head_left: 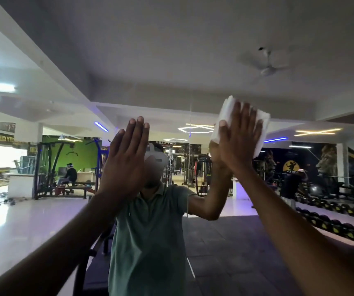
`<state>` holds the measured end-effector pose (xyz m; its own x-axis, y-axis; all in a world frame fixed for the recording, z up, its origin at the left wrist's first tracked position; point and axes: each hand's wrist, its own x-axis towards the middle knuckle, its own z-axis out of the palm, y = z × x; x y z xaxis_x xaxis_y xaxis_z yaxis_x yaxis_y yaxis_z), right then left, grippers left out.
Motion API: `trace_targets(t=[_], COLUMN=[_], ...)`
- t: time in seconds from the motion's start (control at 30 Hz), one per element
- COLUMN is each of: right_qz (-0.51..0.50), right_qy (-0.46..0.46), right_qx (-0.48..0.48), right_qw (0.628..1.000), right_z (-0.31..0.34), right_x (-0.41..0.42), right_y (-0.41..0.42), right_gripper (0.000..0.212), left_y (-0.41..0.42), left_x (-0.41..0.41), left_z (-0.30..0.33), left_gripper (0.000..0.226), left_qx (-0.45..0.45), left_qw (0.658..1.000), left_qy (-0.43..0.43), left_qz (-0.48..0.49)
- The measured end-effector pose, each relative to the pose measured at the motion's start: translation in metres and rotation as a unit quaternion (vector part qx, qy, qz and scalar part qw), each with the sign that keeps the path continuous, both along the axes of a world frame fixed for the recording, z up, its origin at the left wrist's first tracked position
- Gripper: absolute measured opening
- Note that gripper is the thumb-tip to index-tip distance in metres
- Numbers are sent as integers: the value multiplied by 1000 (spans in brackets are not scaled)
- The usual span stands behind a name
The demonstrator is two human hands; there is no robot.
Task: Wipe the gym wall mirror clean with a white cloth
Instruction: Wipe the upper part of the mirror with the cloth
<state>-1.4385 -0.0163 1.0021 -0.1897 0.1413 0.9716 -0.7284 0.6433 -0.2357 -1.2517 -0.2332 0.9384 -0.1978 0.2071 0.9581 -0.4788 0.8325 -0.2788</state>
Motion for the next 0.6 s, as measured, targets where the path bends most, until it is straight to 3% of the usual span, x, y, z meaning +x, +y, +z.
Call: trace_targets(t=[0.07,0.2,0.3,0.47,0.57,0.6], right_qz=[-9,22,20,-33,-26,-25], right_qy=[-7,109,164,64,-11,1], right_qx=[-14,204,275,142,6,5], right_qw=[1000,973,947,987,1000,1000], right_z=[-24,-120,-106,-52,-61,-75], right_x=[20,58,29,-42,-25,-10], right_y=[-18,-45,-14,64,45,27], right_gripper=[77,76,72,72,76,76], left_y=[8,11,7,6,30,47], left_x=[-5,-9,-8,-7,-19,-28], left_z=[-6,-12,-13,-15,-17,-18], left_gripper=[74,77,77,78,80,80], left_qx=[39,51,46,42,124,153], left_qw=[999,998,999,999,990,984], left_qy=[22,28,23,22,66,82], left_qz=[-6,-15,-6,6,-18,-37])
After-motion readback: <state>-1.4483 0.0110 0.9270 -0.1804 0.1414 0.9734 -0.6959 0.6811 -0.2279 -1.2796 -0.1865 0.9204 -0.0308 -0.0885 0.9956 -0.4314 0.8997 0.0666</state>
